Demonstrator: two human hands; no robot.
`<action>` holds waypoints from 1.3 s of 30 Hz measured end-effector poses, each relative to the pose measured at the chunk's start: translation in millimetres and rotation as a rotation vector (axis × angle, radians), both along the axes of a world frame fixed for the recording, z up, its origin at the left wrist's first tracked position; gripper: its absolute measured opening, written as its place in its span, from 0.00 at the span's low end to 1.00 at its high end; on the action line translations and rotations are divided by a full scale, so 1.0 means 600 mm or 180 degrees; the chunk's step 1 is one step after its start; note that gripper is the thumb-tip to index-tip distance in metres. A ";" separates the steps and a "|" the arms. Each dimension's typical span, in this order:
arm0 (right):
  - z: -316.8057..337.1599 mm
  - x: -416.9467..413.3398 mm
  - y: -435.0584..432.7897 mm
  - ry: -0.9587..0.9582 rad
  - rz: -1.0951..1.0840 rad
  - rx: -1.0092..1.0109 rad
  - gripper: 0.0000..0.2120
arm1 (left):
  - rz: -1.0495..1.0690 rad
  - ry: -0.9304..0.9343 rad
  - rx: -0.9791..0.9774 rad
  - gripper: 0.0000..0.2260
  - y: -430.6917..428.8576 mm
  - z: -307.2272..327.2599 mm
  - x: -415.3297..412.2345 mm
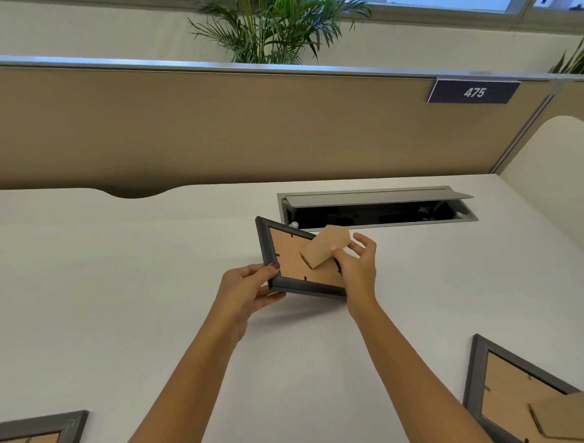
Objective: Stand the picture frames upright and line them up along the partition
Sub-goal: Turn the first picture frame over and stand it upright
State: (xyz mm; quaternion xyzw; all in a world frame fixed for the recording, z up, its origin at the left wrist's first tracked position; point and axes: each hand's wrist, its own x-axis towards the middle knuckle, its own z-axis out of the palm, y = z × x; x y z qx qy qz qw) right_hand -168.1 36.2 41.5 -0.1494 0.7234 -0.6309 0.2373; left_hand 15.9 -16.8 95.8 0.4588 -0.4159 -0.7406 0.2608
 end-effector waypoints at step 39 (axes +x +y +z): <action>0.005 0.039 0.124 0.0029 0.0580 -0.1286 0.19 | -0.0678 0.0554 -0.0121 0.14 0.065 0.054 -0.092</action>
